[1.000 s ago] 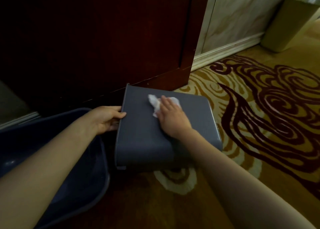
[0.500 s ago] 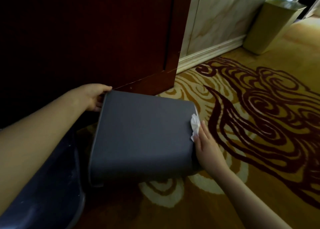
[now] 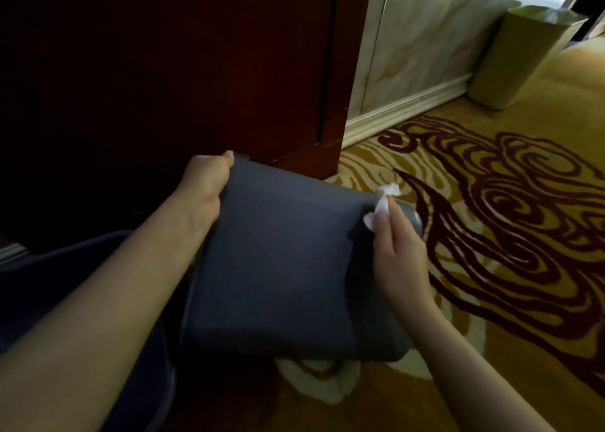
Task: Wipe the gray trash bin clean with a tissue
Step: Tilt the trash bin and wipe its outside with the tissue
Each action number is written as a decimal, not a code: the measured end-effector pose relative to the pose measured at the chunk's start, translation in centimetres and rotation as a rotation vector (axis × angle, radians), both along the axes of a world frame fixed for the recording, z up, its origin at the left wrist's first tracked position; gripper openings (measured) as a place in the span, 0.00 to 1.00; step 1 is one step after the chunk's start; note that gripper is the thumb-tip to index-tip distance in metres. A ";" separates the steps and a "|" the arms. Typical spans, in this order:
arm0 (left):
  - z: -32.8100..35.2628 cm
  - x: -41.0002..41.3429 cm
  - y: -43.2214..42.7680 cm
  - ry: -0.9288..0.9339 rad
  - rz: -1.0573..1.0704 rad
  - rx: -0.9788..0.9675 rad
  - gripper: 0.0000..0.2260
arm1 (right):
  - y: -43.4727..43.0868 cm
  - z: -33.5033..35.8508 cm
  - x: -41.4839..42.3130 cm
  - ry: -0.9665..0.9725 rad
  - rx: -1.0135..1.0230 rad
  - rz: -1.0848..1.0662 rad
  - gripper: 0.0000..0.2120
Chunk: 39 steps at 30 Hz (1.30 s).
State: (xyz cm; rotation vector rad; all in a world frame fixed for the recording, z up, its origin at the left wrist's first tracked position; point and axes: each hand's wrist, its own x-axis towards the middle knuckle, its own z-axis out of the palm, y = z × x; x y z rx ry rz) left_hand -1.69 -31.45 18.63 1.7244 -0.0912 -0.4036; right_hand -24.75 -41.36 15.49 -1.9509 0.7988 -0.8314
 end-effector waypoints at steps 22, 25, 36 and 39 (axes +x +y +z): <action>-0.3 -3.6 5.9 0.344 -0.368 -0.161 0.23 | 10.0 -2.6 4.3 0.220 -0.719 0.377 0.21; 0.6 -3.7 4.1 0.311 -0.301 -0.070 0.12 | 8.9 -3.0 2.6 0.275 -0.778 0.276 0.21; 0.1 -4.8 3.3 0.171 -0.170 -0.167 0.06 | -0.7 -3.2 -3.5 0.250 -0.447 -0.253 0.19; 0.3 -5.4 3.5 0.045 -0.168 -0.220 0.06 | -0.5 -0.7 -2.2 0.003 -0.190 -0.392 0.18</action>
